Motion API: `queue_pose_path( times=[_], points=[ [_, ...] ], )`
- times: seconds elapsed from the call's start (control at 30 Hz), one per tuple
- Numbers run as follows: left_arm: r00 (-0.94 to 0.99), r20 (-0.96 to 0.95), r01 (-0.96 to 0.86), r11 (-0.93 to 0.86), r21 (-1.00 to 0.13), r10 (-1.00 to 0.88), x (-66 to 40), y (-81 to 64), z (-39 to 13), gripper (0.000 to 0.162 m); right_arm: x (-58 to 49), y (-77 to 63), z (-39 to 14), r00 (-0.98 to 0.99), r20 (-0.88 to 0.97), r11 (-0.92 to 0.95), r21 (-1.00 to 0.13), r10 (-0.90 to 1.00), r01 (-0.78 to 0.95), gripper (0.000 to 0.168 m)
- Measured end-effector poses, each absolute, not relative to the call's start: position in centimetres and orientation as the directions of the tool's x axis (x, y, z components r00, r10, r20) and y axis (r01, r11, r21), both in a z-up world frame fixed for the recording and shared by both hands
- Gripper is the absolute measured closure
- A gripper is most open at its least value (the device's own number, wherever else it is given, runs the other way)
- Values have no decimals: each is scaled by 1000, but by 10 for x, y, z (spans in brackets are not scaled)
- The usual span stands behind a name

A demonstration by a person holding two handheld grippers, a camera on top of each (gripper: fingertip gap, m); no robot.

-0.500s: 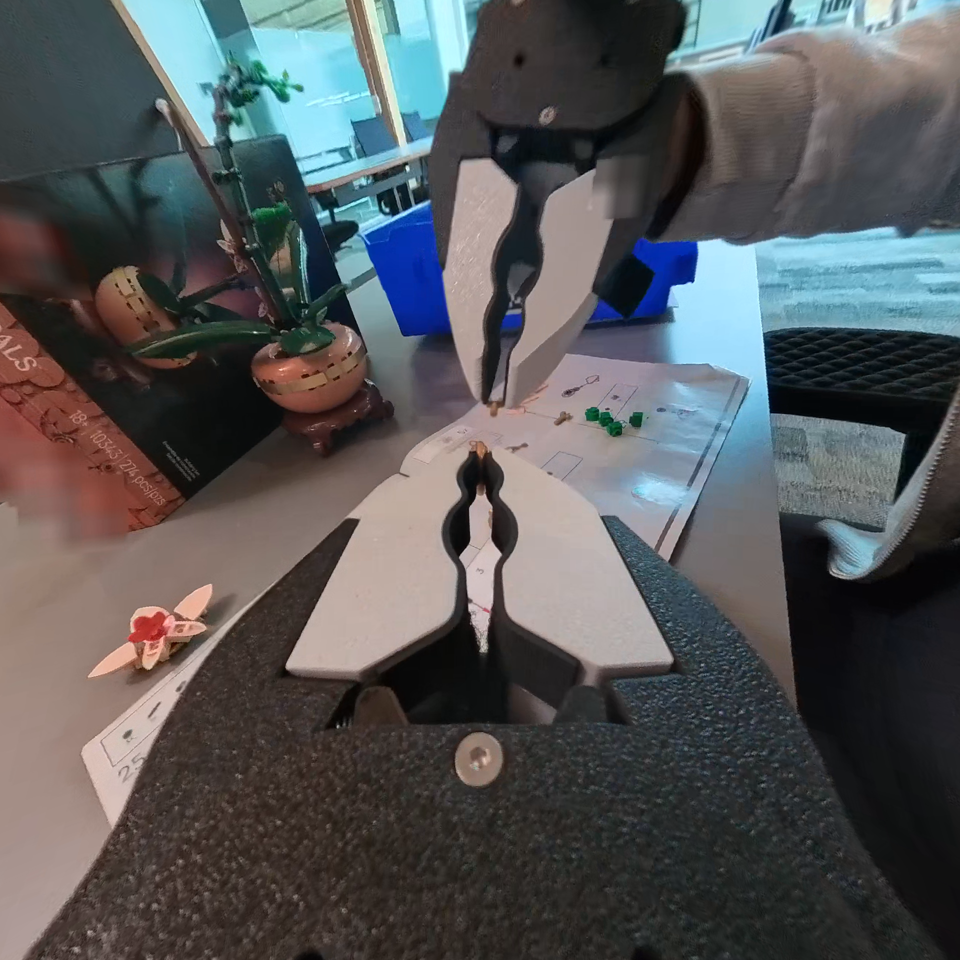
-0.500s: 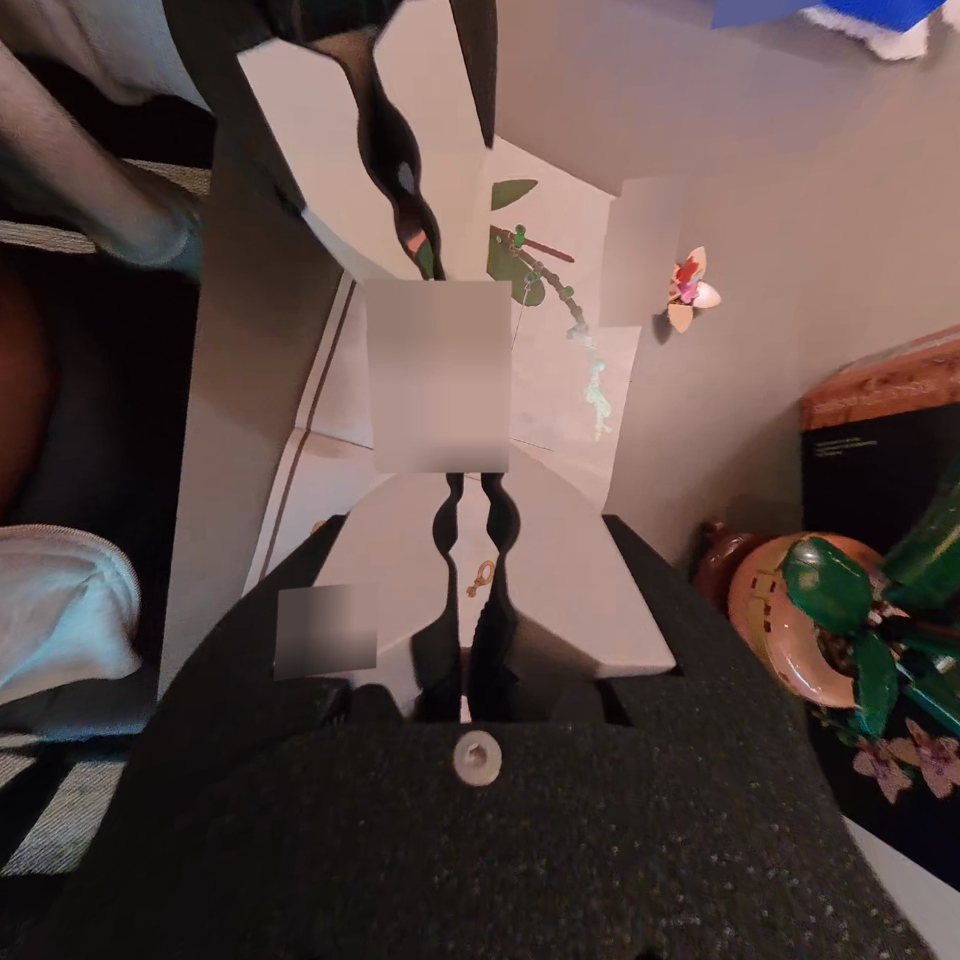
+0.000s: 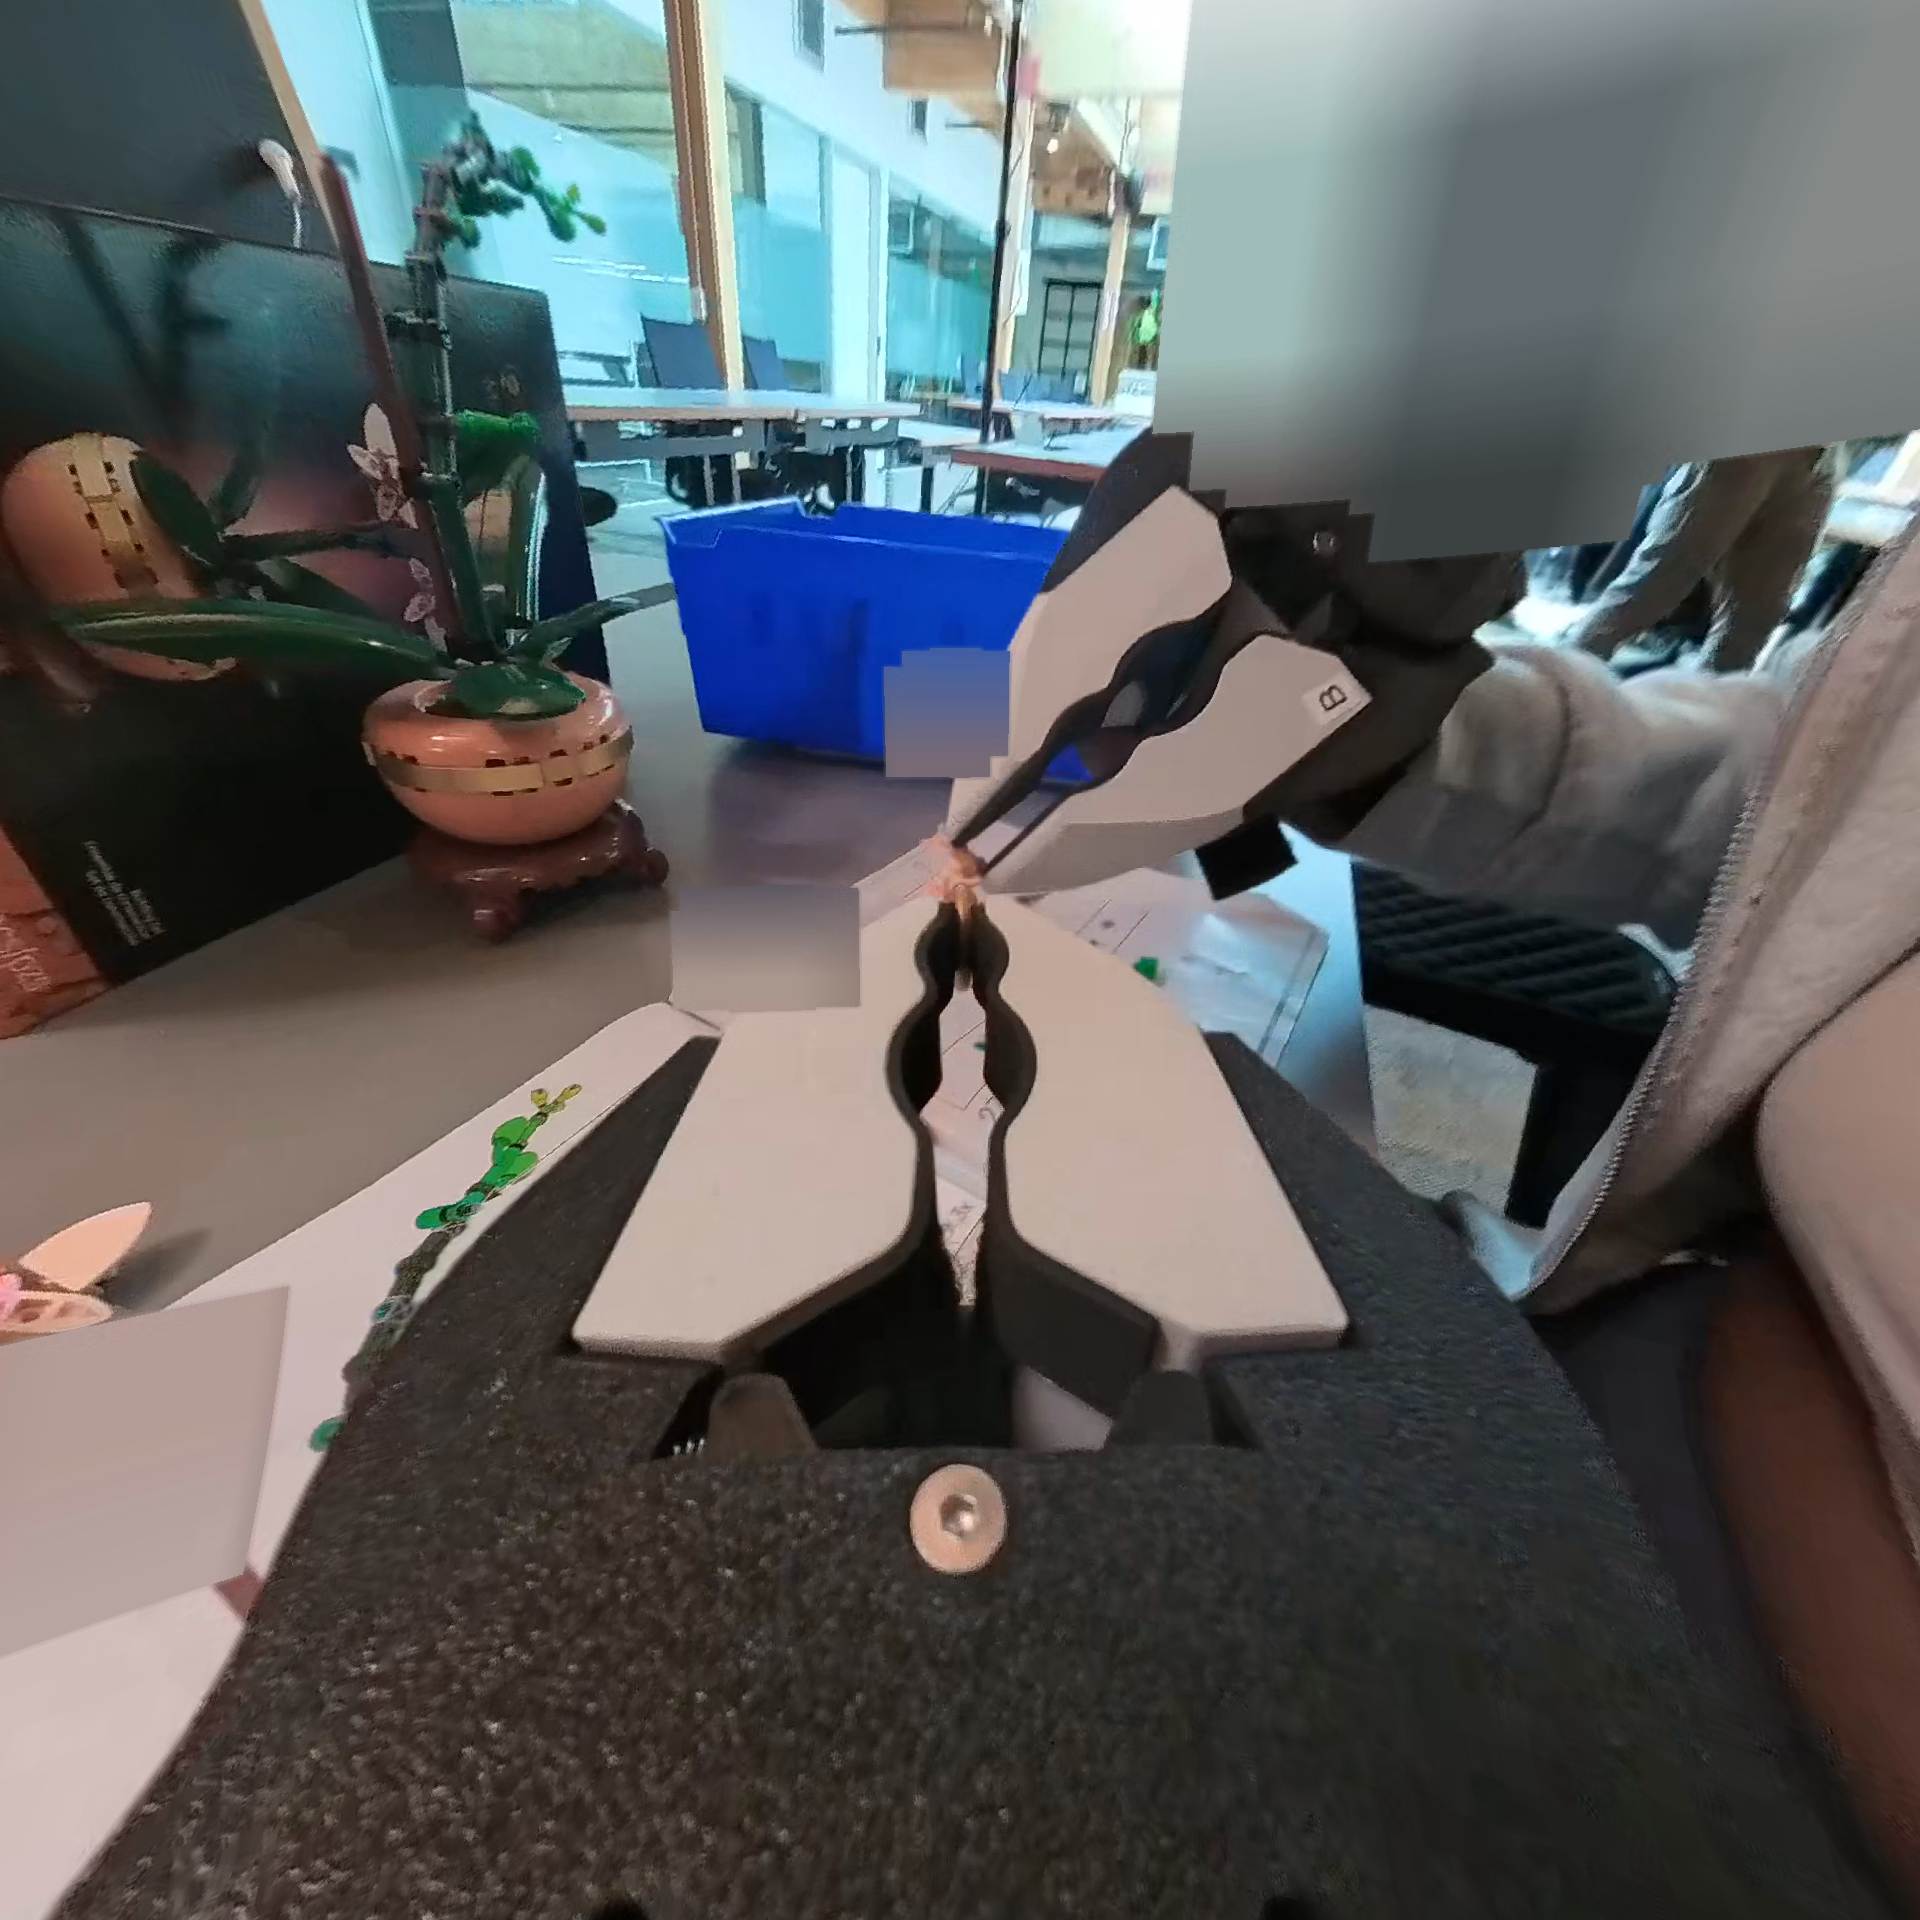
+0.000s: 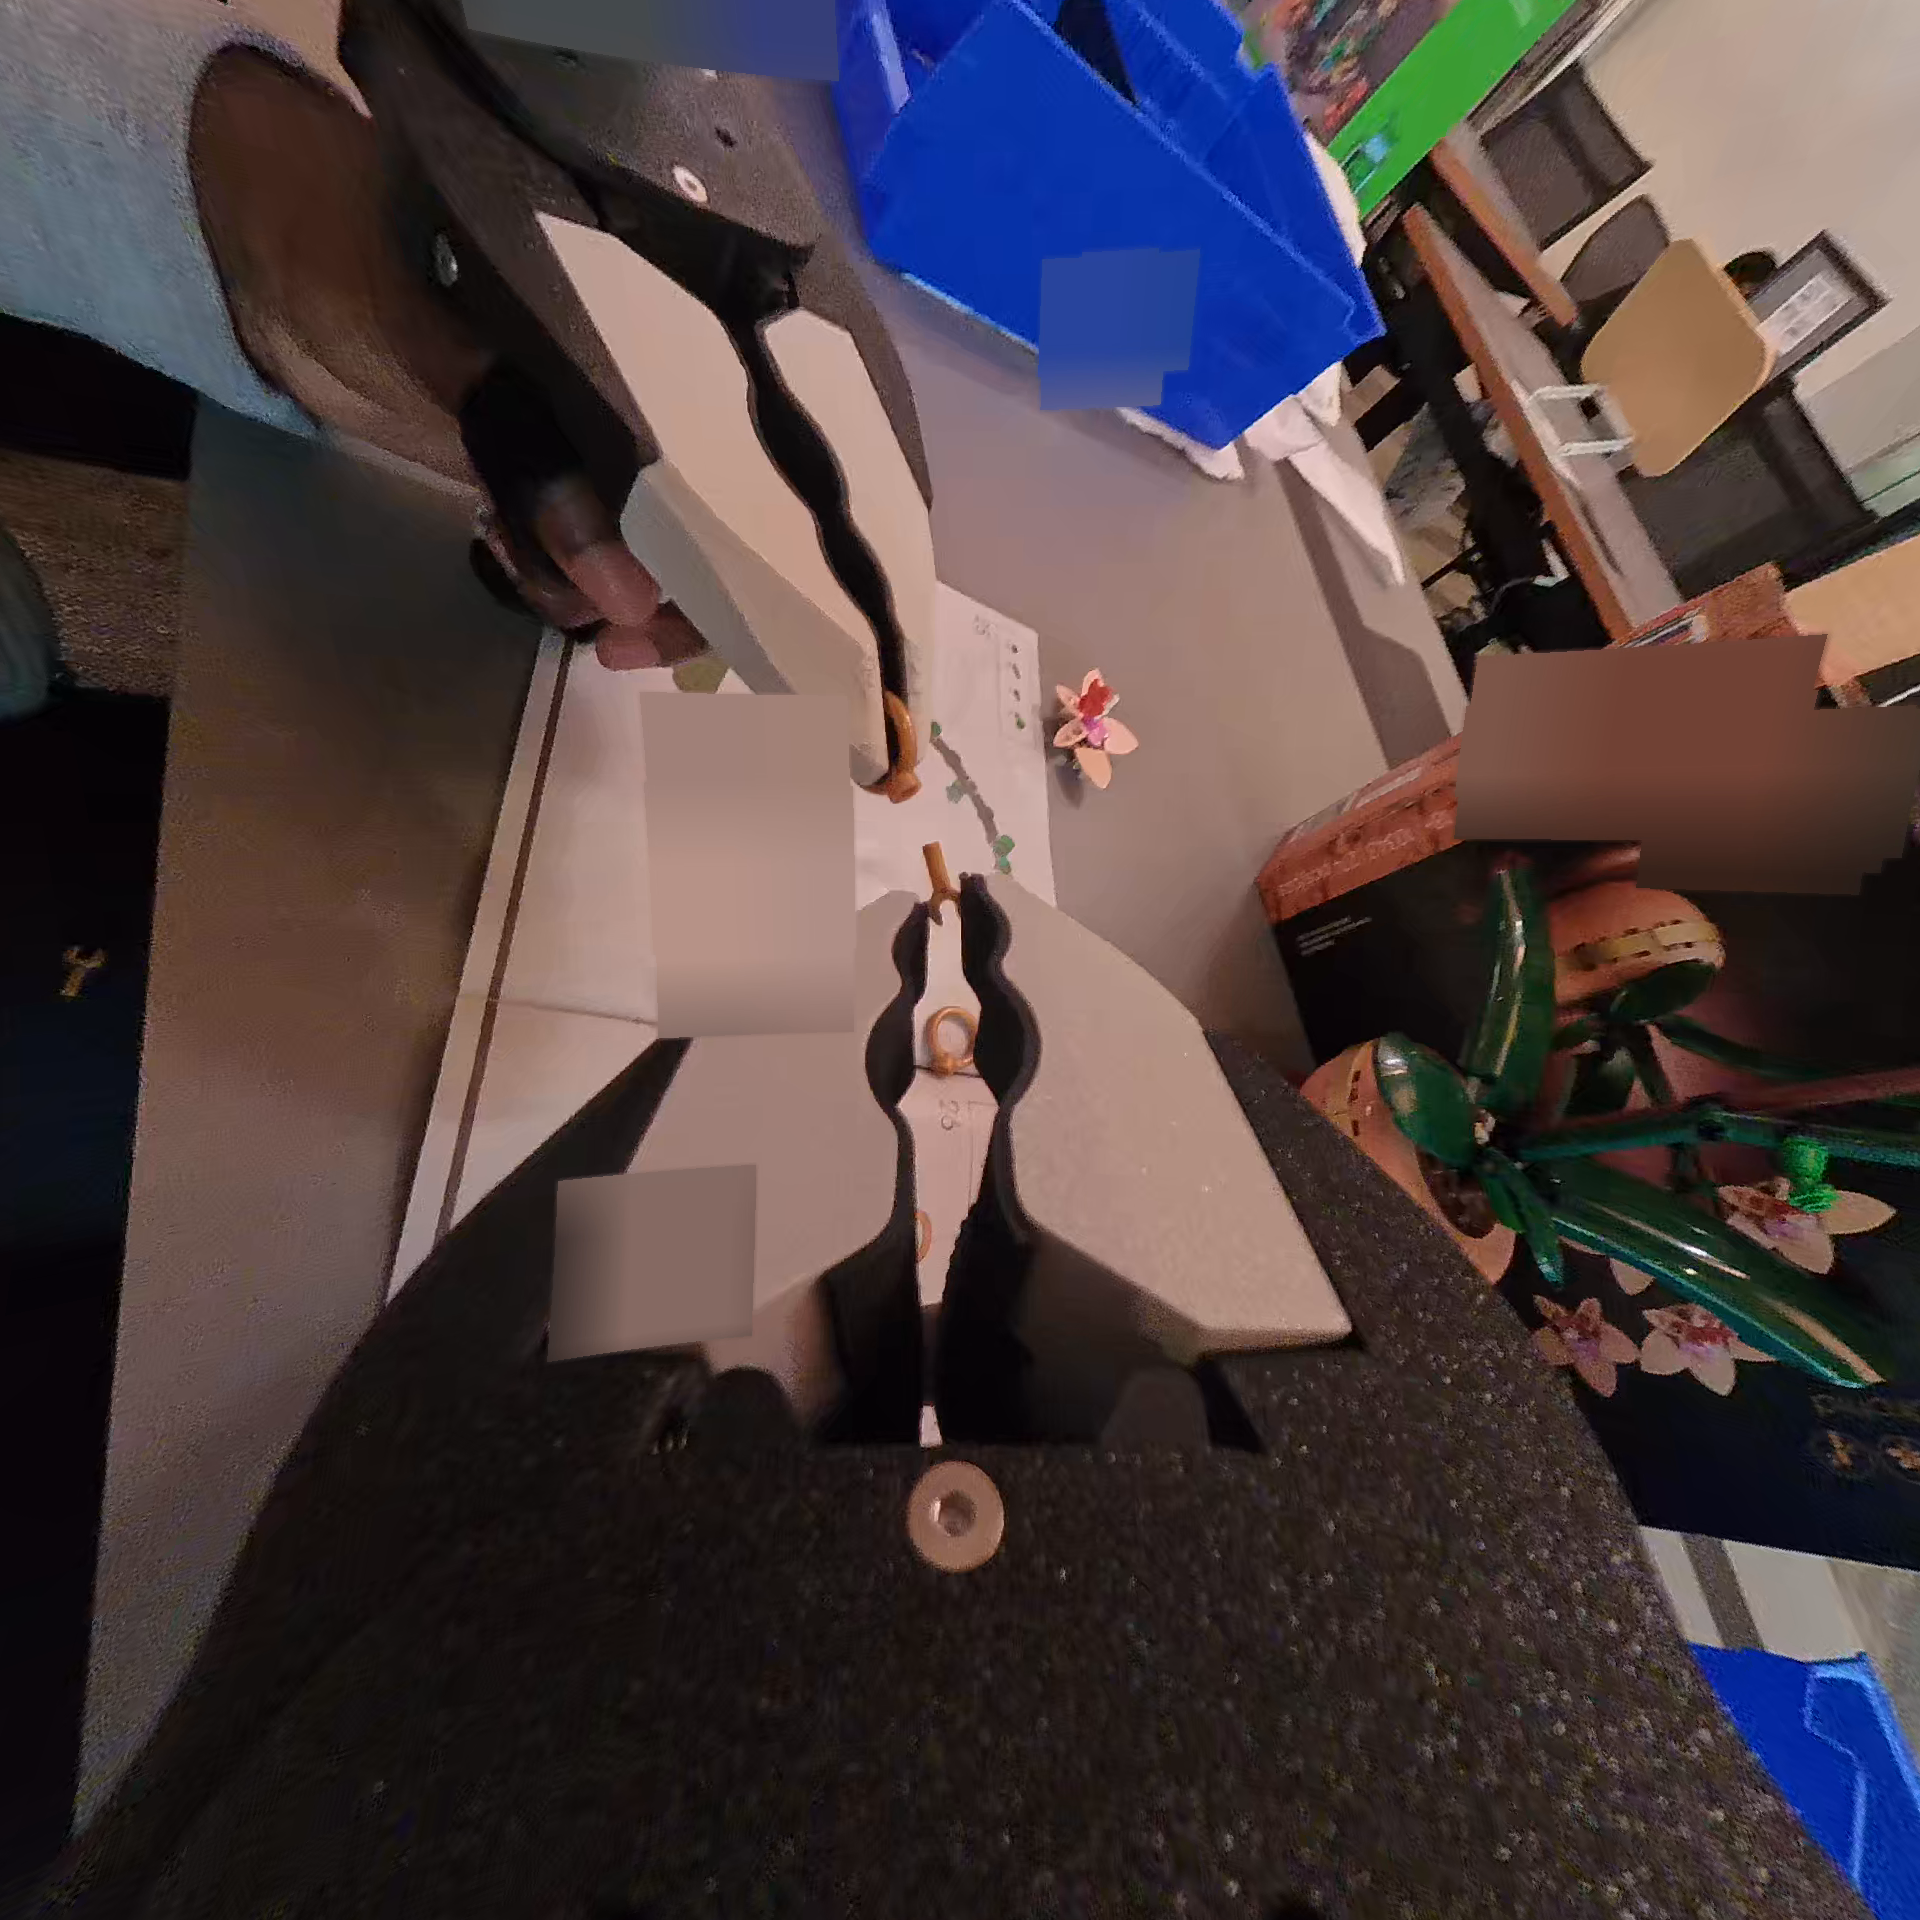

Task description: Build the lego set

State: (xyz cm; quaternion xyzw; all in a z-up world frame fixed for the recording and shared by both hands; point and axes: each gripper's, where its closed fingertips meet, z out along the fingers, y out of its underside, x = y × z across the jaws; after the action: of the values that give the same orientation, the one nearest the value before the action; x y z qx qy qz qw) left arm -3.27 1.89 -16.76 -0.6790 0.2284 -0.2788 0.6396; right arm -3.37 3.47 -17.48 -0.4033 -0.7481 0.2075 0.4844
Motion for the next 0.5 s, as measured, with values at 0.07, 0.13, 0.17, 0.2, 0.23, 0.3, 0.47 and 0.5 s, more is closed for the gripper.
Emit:
queue_pose_path(
  times=[0.07, 0.13, 0.17, 0.2, 0.23, 0.3, 0.47, 0.5],
  points=[
    [730, 111, 74, -84, -994, -675, -34, 19, -166, 160, -36, 31, -172, -204, 579, 608, -693, 790, 387, 162],
    [725, 126, 92, -86, -992, -677, -35, 19, -165, 160, -38, 32, -171, -201, 613, 637, -667, 764, 388, 162],
    [724, 131, 97, -87, -991, -677, -35, 19, -165, 160, -38, 31, -172, -206, 624, 648, -653, 754, 391, 162],
    [722, 133, 99, -89, -991, -678, -35, 19, -165, 160, -38, 31, -172, -205, 632, 655, -649, 747, 387, 162],
    [720, 134, 99, -90, -991, -680, -35, 19, -165, 160, -39, 30, -171, -204, 637, 660, -648, 743, 380, 162],
    [718, 132, 97, -90, -991, -683, -35, 19, -165, 160, -39, 29, -170, -202, 649, 670, -640, 733, 376, 162],
    [713, 129, 96, -86, -992, -689, -34, 18, -165, 160, -43, 26, -171, -210, 663, 686, -626, 719, 372, 162],
    [713, 128, 95, -85, -992, -690, -34, 17, -165, 160, -43, 26, -171, -209, 668, 690, -622, 715, 370, 162]
  ],
)
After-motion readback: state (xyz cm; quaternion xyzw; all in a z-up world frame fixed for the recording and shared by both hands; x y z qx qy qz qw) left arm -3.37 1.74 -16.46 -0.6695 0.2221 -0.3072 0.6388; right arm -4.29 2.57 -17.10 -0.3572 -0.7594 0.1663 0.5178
